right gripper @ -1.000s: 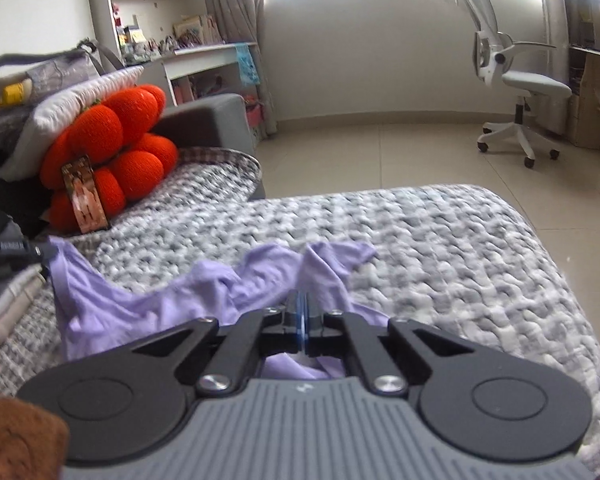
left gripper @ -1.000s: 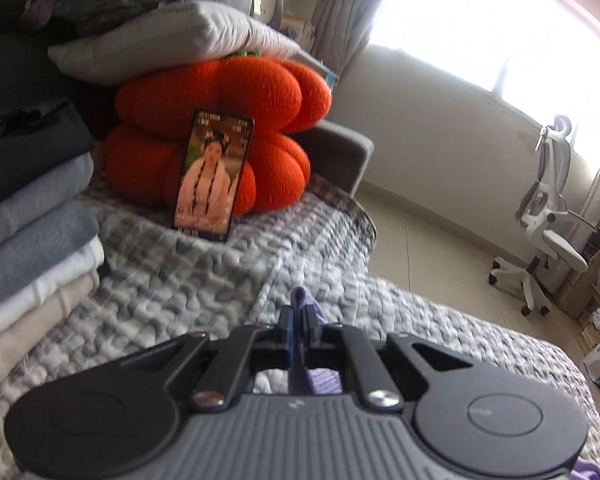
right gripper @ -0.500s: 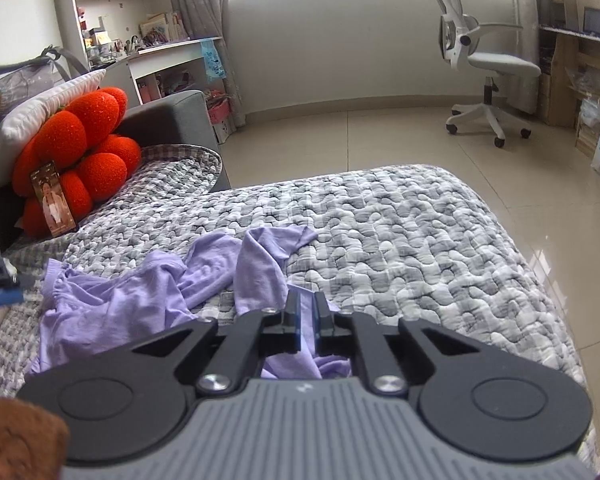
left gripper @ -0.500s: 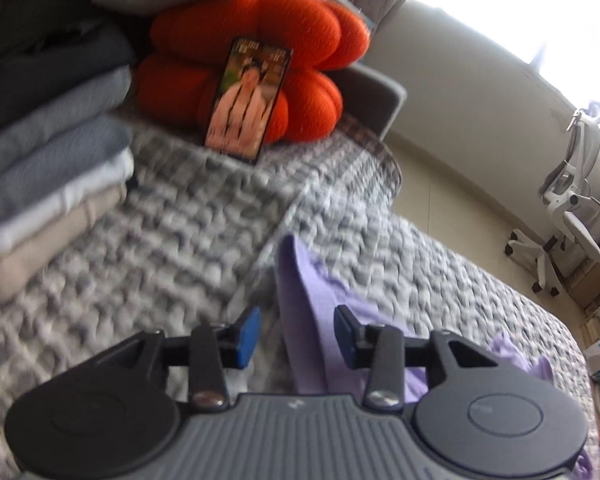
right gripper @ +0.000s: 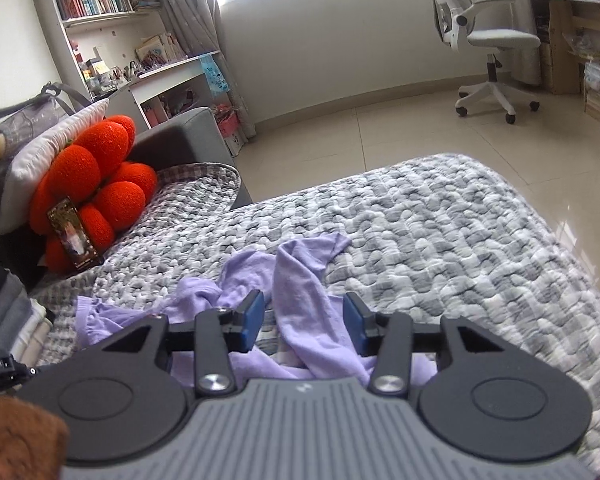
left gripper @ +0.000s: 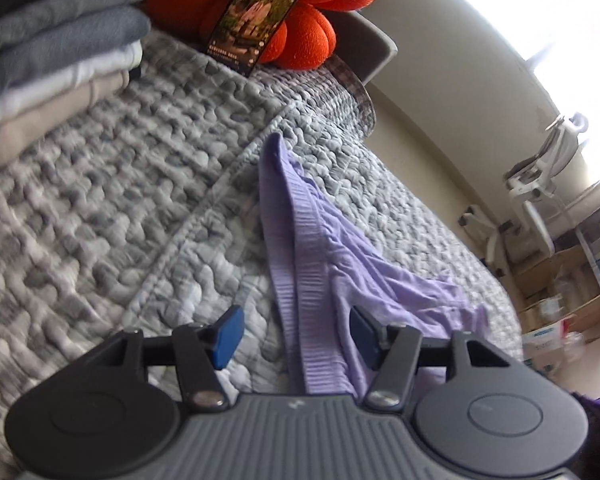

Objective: Fold clothes

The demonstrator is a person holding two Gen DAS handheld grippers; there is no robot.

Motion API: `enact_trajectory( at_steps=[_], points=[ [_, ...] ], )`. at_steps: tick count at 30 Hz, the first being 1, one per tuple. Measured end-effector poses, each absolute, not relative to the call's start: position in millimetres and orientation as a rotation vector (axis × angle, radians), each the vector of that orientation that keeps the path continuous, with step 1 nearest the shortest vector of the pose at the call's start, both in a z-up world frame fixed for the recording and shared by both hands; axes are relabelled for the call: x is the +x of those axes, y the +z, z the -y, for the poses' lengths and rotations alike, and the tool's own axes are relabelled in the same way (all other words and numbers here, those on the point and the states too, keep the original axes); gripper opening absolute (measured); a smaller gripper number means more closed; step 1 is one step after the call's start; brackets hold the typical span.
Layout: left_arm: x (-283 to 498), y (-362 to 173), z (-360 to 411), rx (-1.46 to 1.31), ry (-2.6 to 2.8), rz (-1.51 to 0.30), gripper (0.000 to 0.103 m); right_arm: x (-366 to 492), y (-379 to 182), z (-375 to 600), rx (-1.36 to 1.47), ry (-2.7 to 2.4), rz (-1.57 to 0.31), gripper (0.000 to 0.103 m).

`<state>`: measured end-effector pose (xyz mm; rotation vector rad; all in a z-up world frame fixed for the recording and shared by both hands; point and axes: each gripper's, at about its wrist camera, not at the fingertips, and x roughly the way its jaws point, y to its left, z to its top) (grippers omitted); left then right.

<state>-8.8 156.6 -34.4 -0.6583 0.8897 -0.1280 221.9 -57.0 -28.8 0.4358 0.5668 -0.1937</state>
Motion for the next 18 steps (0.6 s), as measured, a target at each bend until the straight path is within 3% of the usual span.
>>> enact_trajectory(
  at_steps=[8,15,18],
  points=[
    [-6,-50,-155,-0.73,-0.225,-1.027,0.05,228,-32,56,0.494,-0.196,-0.585,0.048],
    [-3,-61,-142,-0.772,-0.254,-1.063,0.024,231,-35,55,0.512,-0.202,-0.597,0.048],
    [-6,-56,-138,-0.761,-0.228,-1.029,0.023,232,-36,54,0.503,-0.2,-0.601,0.048]
  ],
)
